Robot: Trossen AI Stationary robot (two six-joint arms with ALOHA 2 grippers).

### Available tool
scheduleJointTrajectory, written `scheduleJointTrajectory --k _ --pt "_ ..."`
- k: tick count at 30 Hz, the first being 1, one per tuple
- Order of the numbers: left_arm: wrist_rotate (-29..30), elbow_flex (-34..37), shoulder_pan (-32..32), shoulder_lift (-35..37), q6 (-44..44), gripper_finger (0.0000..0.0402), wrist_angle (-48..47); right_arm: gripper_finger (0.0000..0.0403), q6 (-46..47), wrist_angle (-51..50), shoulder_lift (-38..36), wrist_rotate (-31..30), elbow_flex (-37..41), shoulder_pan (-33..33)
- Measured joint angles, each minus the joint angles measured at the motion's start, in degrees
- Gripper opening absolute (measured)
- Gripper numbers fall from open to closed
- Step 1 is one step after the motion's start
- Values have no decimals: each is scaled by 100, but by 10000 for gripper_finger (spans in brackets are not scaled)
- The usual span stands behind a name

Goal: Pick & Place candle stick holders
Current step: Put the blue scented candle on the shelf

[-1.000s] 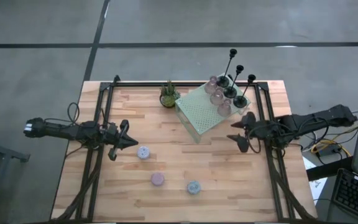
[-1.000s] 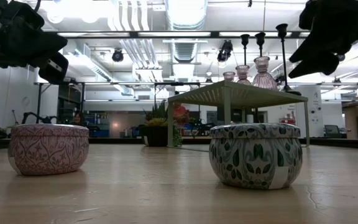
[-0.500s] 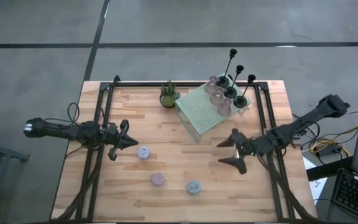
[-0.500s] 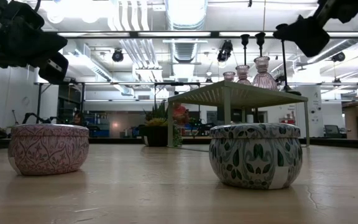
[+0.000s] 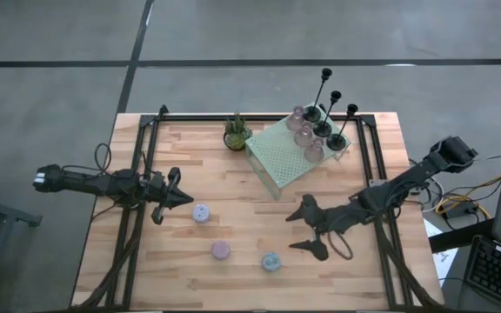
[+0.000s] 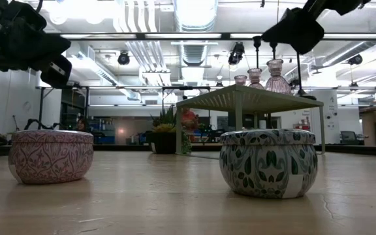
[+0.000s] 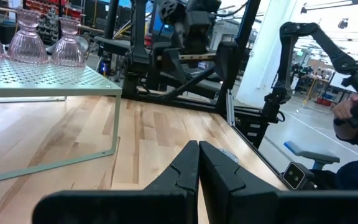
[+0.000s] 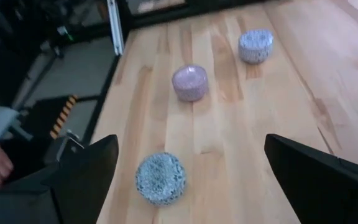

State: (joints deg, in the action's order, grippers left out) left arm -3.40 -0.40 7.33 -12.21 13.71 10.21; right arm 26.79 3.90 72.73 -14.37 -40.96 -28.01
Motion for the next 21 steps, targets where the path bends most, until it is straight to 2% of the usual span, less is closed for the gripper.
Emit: scheduleJointTrajectory --k 14,21 --pt "1 0 0 -2 1 14 2 398 -45 -760 918 166 -940 -38" --pt "0 0 0 -2 1 14 1 398 -195 -828 1646 457 -1331 -50"
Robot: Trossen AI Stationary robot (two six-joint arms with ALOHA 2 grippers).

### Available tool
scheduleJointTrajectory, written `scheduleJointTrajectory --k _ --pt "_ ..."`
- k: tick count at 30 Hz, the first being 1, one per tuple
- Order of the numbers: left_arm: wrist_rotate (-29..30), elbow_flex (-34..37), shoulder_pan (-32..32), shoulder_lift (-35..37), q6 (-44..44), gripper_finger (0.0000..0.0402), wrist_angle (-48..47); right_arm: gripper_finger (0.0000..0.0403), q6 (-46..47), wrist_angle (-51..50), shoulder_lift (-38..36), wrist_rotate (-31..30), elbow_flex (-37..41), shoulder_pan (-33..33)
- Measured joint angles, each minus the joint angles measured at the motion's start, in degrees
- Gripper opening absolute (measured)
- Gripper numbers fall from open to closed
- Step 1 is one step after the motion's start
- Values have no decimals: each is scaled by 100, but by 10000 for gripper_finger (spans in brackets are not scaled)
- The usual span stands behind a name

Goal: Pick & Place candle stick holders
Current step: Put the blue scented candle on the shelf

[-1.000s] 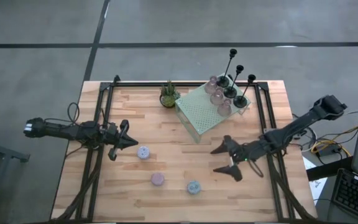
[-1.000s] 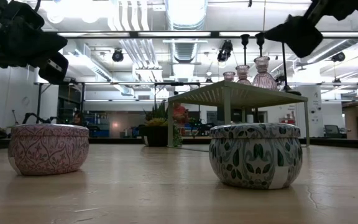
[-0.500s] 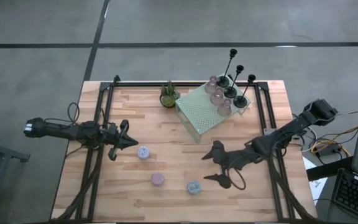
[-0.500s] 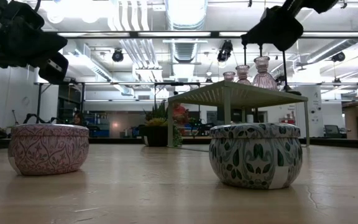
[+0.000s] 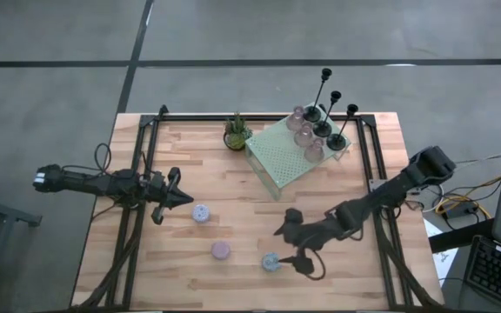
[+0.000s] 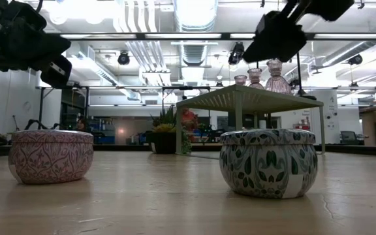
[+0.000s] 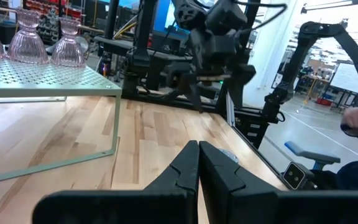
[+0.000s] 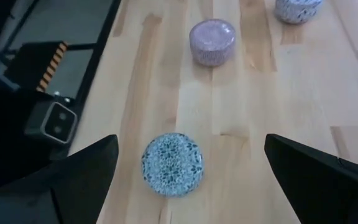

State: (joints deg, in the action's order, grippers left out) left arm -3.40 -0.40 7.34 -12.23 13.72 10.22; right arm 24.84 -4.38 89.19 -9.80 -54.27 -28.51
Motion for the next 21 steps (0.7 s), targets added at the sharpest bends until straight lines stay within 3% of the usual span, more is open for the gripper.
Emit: scheduleJointTrajectory --k 21 --pt "0 0 2 -2 -2 14 -2 398 -371 -601 1758 650 -1133 -114"
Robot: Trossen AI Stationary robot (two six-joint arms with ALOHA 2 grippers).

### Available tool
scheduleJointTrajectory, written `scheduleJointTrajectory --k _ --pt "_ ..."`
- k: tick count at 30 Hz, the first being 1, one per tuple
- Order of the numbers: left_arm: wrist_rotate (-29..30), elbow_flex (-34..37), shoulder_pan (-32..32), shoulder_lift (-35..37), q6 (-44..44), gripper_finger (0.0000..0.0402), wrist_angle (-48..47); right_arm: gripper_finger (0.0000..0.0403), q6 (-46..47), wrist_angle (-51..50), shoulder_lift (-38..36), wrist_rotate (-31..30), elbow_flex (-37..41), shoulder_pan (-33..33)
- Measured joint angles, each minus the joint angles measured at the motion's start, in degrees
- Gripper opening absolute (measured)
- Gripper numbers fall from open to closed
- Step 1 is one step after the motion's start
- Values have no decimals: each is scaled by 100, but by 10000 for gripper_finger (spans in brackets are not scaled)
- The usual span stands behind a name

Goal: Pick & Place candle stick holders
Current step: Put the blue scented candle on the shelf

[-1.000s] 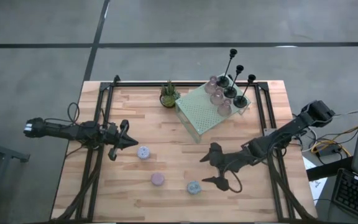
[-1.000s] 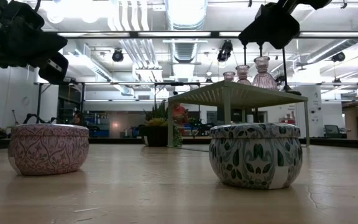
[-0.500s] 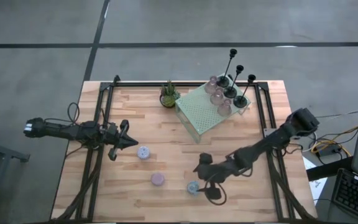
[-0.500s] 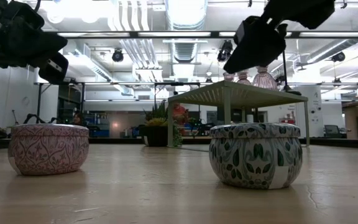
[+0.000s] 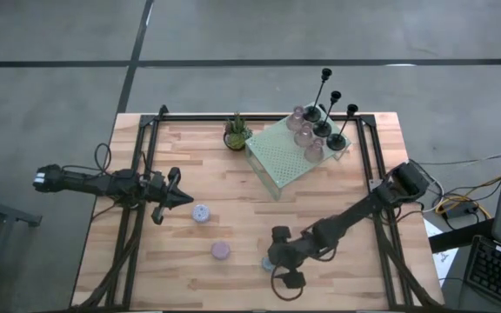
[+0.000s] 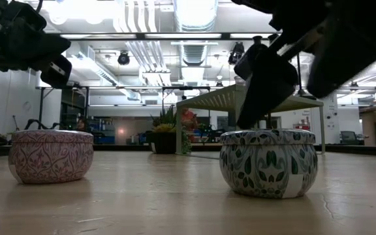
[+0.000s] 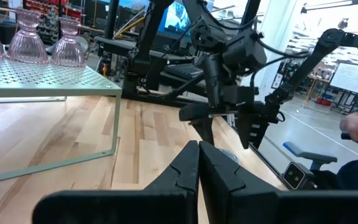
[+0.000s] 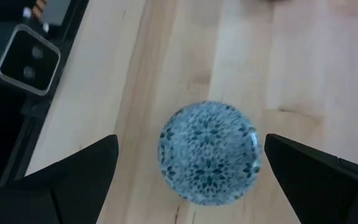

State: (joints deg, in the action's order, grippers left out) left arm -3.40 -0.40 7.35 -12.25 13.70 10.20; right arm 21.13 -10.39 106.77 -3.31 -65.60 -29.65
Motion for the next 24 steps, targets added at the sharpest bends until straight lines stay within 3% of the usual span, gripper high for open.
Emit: scheduleJointTrajectory --k 24 --pt "0 0 -1 -9 0 14 -3 390 -258 826 326 37 339 127"
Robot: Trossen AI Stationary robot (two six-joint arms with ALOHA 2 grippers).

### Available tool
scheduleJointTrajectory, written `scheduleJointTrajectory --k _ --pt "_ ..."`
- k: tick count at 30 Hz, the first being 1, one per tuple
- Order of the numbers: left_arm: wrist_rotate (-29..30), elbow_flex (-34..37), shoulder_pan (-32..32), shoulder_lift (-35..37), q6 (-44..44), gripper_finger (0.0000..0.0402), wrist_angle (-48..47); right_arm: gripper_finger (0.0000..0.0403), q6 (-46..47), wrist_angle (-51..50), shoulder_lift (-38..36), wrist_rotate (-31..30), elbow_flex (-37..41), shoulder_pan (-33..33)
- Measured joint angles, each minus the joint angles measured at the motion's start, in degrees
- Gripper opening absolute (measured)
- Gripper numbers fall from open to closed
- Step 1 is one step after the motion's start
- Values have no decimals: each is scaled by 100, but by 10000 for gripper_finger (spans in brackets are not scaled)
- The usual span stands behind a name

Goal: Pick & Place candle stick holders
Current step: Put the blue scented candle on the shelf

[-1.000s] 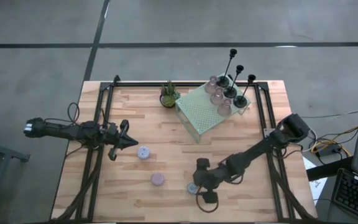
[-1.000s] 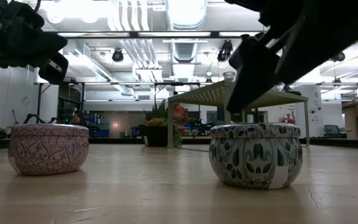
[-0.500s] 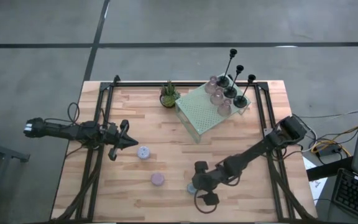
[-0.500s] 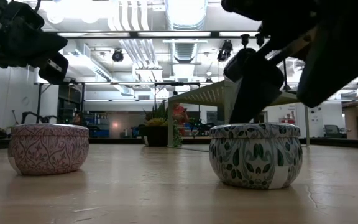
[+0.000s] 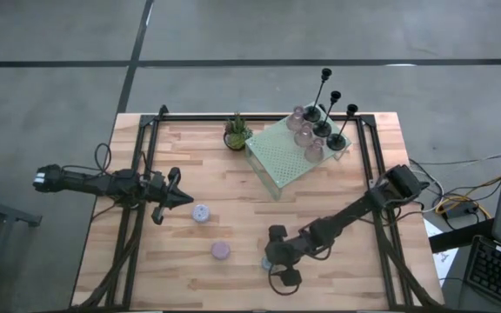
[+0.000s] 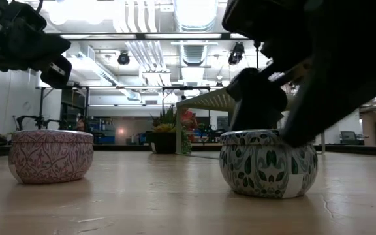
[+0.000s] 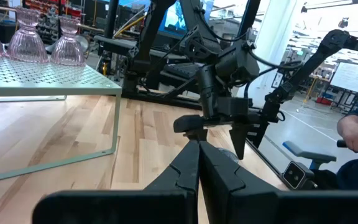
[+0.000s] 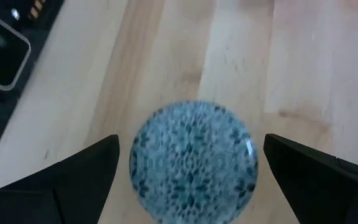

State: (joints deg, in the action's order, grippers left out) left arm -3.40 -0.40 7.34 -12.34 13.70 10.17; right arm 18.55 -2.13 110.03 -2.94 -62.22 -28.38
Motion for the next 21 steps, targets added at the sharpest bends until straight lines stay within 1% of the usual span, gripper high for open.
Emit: scheduleJointTrajectory --k 7,17,21 --pt "0 0 1 -9 0 14 -4 366 -15 -25 40 46 -1 33" --pt "1 0 1 -9 2 14 0 309 -15 -28 64 132 0 46" --pt "2 0 1 -9 2 14 1 294 -22 -28 64 170 13 78"
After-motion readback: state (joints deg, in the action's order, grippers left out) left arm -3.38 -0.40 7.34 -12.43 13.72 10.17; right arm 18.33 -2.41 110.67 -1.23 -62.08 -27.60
